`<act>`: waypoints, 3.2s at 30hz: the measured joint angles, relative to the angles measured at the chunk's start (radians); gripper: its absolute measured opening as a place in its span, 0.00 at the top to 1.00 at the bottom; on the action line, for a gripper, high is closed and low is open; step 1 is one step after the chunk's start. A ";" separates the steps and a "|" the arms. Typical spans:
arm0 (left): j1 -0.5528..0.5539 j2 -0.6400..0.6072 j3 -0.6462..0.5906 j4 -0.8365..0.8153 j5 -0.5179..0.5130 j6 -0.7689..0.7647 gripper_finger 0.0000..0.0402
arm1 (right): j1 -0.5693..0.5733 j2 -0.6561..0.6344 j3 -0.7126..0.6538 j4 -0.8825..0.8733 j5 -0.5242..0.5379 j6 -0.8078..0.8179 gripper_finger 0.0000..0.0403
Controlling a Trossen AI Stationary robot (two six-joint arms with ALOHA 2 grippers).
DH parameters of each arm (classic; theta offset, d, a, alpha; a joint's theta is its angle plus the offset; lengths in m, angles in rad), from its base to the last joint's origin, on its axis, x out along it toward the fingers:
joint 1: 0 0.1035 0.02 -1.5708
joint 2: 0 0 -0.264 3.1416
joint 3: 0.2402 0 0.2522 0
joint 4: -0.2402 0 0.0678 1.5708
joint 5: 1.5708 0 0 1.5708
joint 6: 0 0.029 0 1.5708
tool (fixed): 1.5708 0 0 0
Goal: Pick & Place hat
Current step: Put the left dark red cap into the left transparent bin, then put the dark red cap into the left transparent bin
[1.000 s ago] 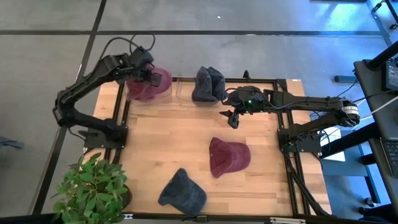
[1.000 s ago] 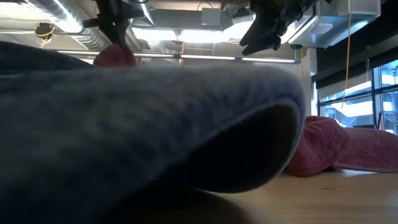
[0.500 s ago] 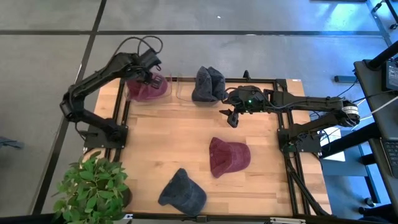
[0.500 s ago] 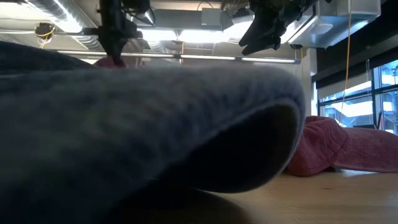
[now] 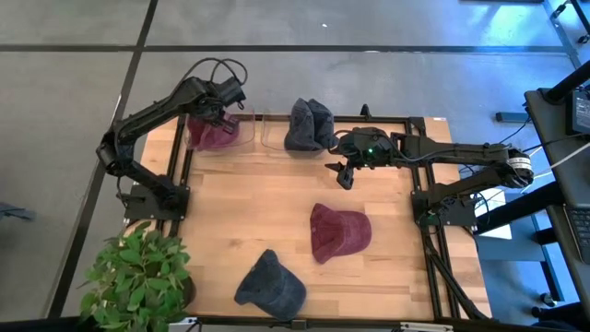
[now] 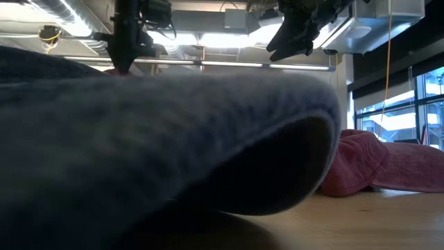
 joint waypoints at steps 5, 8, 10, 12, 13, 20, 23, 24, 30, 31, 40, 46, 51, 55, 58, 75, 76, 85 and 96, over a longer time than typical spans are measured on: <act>0.007 0.000 0.000 -0.007 -0.048 0.032 0.85 | 0.000 0.000 0.000 0.000 0.000 -0.002 0.44; 0.017 0.000 0.000 -0.005 -0.005 0.032 0.85 | 0.000 0.000 0.000 0.000 0.000 -0.002 0.44; 0.020 0.000 0.000 0.000 0.010 0.032 0.86 | 0.000 0.000 0.000 0.000 0.000 -0.002 0.44; 0.019 0.000 0.000 0.002 0.010 0.032 0.87 | 0.000 0.000 0.000 -0.001 0.000 -0.002 0.44; 0.019 0.000 0.000 0.003 0.010 0.032 0.87 | 0.000 0.000 0.000 -0.001 0.000 -0.002 0.44; 0.019 0.012 0.000 0.003 0.020 0.009 0.88 | 0.000 0.000 0.000 -0.001 0.000 -0.003 0.44; 0.019 0.032 0.000 0.005 0.022 0.007 0.86 | 0.000 0.000 0.000 -0.001 0.000 -0.005 0.44; 0.019 0.039 0.000 0.005 0.015 0.004 0.85 | 0.000 0.000 0.000 -0.001 0.000 -0.006 0.44; 0.019 0.069 0.000 0.005 -0.015 -0.009 0.82 | 0.000 0.000 0.000 -0.003 0.000 -0.007 0.44; 0.019 0.074 0.000 0.006 -0.021 -0.004 0.81 | 0.000 0.000 0.000 -0.003 0.000 -0.007 0.44; 0.019 0.065 0.000 -0.006 -0.024 -0.012 0.68 | 0.000 0.000 0.000 -0.003 0.000 -0.017 0.44; 0.019 0.029 0.000 -0.015 -0.028 -0.018 0.52 | 0.000 0.000 0.000 -0.003 0.000 -0.025 0.44; 0.019 -0.009 0.017 -0.014 -0.022 -0.037 0.47 | 0.000 0.000 0.000 -0.002 0.000 -0.025 0.44; 0.019 -0.039 0.018 -0.015 -0.022 -0.057 0.47 | 0.000 0.000 0.000 -0.002 0.000 -0.026 0.44; 0.016 -0.061 0.018 -0.014 -0.010 -0.081 0.47 | 0.000 0.000 0.000 -0.004 0.000 -0.026 0.44; -0.446 -0.099 0.018 0.372 0.222 -0.178 0.47 | 0.100 0.000 0.000 -0.154 -0.255 -0.148 0.44; -0.479 -0.093 0.017 0.392 0.221 -0.201 0.47 | 0.113 0.000 0.000 -0.170 -0.255 -0.126 0.44; -0.721 -0.019 -0.164 0.897 0.295 -0.351 0.48 | 0.198 0.000 0.000 -0.365 -0.252 0.131 0.44; -0.829 0.257 -0.261 1.293 0.280 -0.494 0.48 | 0.312 0.000 0.000 -0.511 -0.229 0.317 0.44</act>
